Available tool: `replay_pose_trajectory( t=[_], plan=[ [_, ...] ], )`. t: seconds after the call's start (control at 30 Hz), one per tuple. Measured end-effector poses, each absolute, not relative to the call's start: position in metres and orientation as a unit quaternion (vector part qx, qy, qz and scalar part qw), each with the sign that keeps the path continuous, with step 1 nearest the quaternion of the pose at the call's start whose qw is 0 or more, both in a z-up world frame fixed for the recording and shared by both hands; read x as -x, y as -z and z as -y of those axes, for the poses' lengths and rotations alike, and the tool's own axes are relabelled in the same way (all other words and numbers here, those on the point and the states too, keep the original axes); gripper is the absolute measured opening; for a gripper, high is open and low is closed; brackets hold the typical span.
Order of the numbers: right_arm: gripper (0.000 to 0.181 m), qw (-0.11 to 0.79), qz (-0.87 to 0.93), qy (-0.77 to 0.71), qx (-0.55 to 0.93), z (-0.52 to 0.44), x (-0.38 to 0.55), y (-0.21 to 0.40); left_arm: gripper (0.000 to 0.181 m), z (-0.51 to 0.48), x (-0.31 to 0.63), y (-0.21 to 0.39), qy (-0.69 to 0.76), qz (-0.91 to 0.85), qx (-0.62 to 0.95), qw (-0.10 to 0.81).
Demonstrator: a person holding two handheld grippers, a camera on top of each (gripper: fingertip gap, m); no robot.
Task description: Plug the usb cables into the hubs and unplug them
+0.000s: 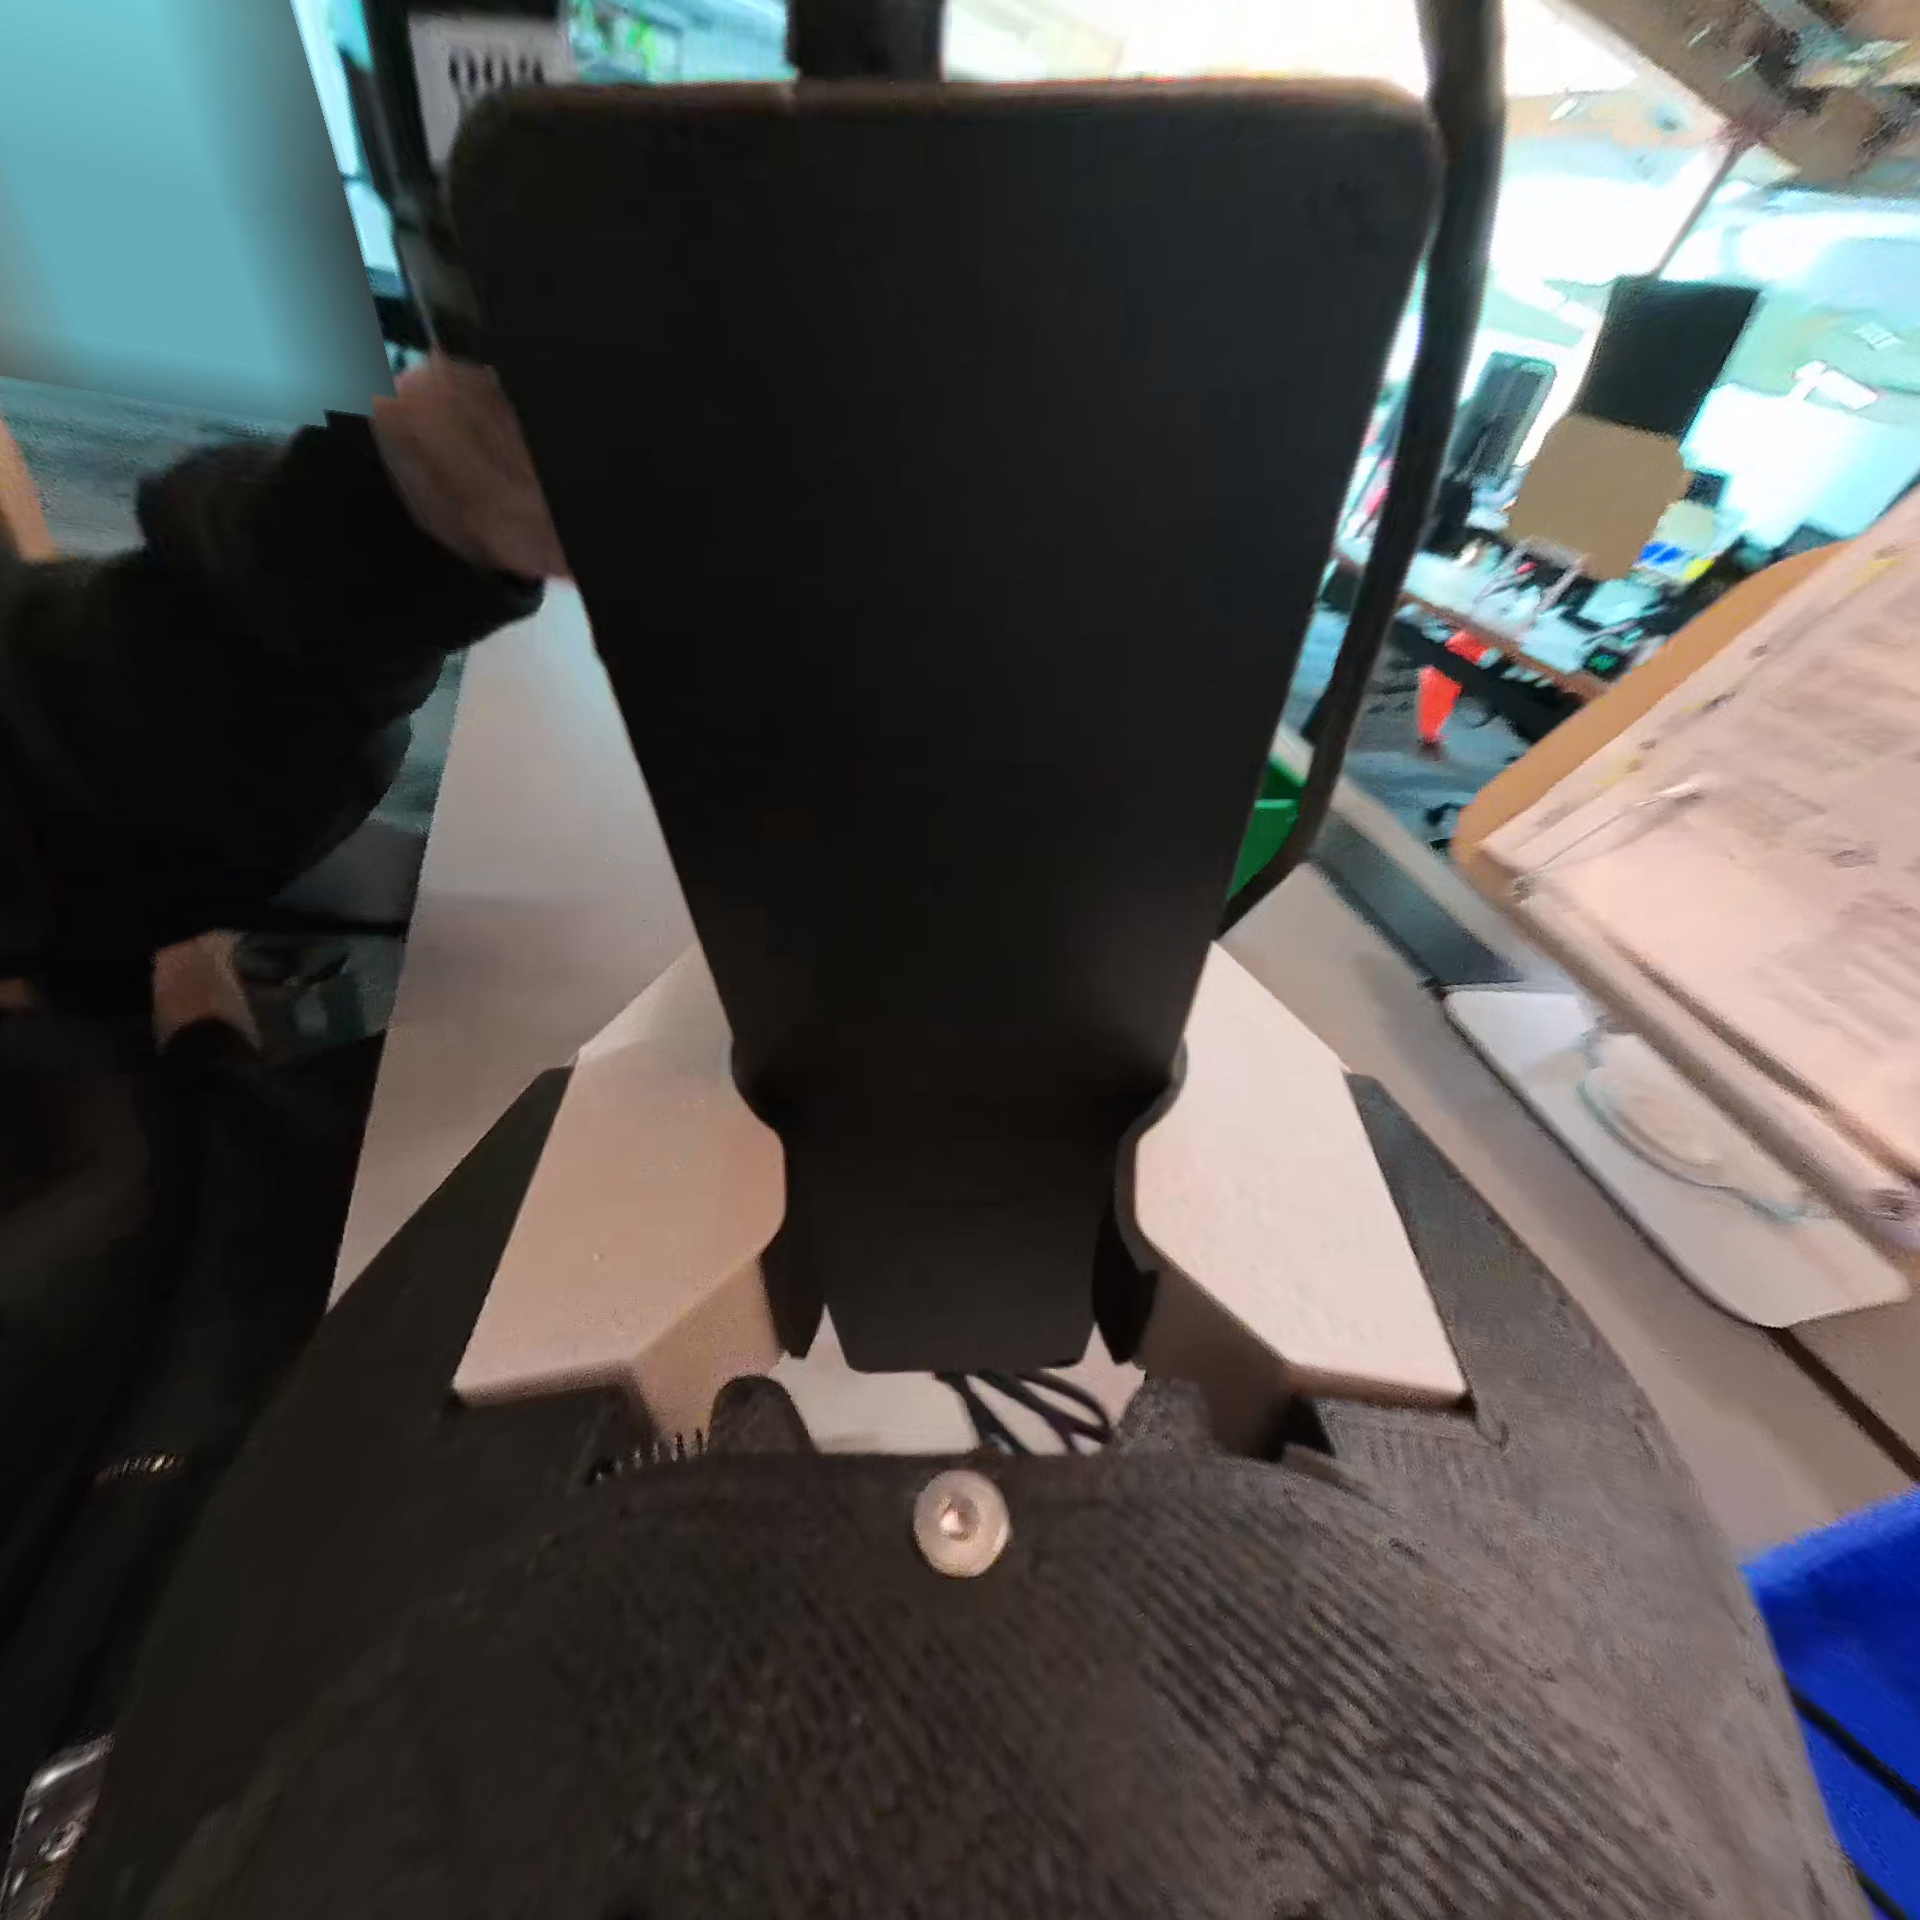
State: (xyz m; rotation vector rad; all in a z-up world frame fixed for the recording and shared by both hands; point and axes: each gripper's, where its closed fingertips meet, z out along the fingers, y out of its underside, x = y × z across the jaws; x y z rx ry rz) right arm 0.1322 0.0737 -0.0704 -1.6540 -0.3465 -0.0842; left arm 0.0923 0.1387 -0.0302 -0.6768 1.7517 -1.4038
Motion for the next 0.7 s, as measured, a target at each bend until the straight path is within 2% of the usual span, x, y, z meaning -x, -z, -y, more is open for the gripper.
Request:
replay_pose_trajectory(
  t=[0.27,0.4,0.53,0.7],
  plan=[
    [0.062,0.683,0.063,0.154,0.712,-0.032,-0.215,-0.041,0.036,-0.17,-0.105,0.061,0.507,-0.707,0.325,0.37],
    [0.063,0.667,0.017,0.214,0.714,-0.009,-0.259,-0.073,0.036,-0.168,-0.11,0.073,0.488,-0.724,0.322,0.365],
    [0.062,0.622,-0.089,0.238,0.741,0.015,-0.325,-0.053,0.035,-0.169,-0.115,0.085,0.482,-0.733,0.33,0.349],
    [0.063,0.556,-0.213,0.134,0.792,0.028,-0.366,0.037,0.035,-0.175,-0.117,0.097,0.464,-0.745,0.338,0.341]
  ],
)
